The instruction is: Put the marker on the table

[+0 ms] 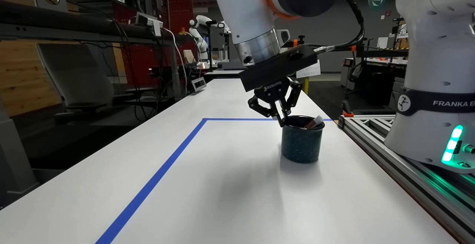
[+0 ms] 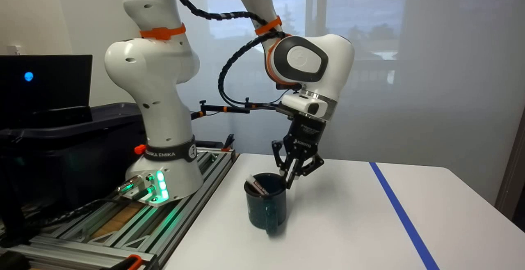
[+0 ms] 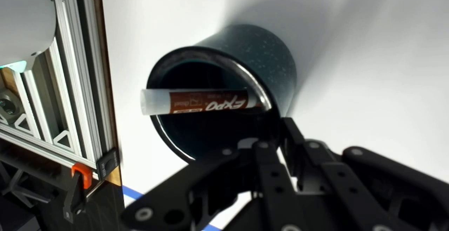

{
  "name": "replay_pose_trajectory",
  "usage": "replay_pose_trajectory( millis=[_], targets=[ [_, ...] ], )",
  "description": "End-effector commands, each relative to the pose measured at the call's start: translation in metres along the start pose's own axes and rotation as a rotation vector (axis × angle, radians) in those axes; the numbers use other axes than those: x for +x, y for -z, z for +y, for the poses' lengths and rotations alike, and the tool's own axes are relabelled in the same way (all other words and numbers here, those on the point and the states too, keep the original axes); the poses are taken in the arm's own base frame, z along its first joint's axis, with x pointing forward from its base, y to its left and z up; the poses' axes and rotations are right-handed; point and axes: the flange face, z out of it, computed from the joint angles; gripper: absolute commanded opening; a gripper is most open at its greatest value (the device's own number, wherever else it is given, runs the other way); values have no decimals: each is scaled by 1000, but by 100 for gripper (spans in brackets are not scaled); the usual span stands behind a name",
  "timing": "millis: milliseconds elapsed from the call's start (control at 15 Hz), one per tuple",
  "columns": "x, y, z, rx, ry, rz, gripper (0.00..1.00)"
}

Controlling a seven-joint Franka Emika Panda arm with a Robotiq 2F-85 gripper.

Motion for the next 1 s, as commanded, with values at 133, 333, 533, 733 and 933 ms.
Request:
replay_pose_trajectory(
  millis=[133, 333, 533, 733, 933],
  targets=[
    [10, 15, -10, 74, -8, 42, 3],
    [13, 16, -16, 81, 3, 44, 3],
    [14, 13, -22, 74, 17, 35, 38],
    [17, 11, -29, 70, 27, 32, 52],
    [20, 10, -34, 69, 28, 29, 75]
  ],
)
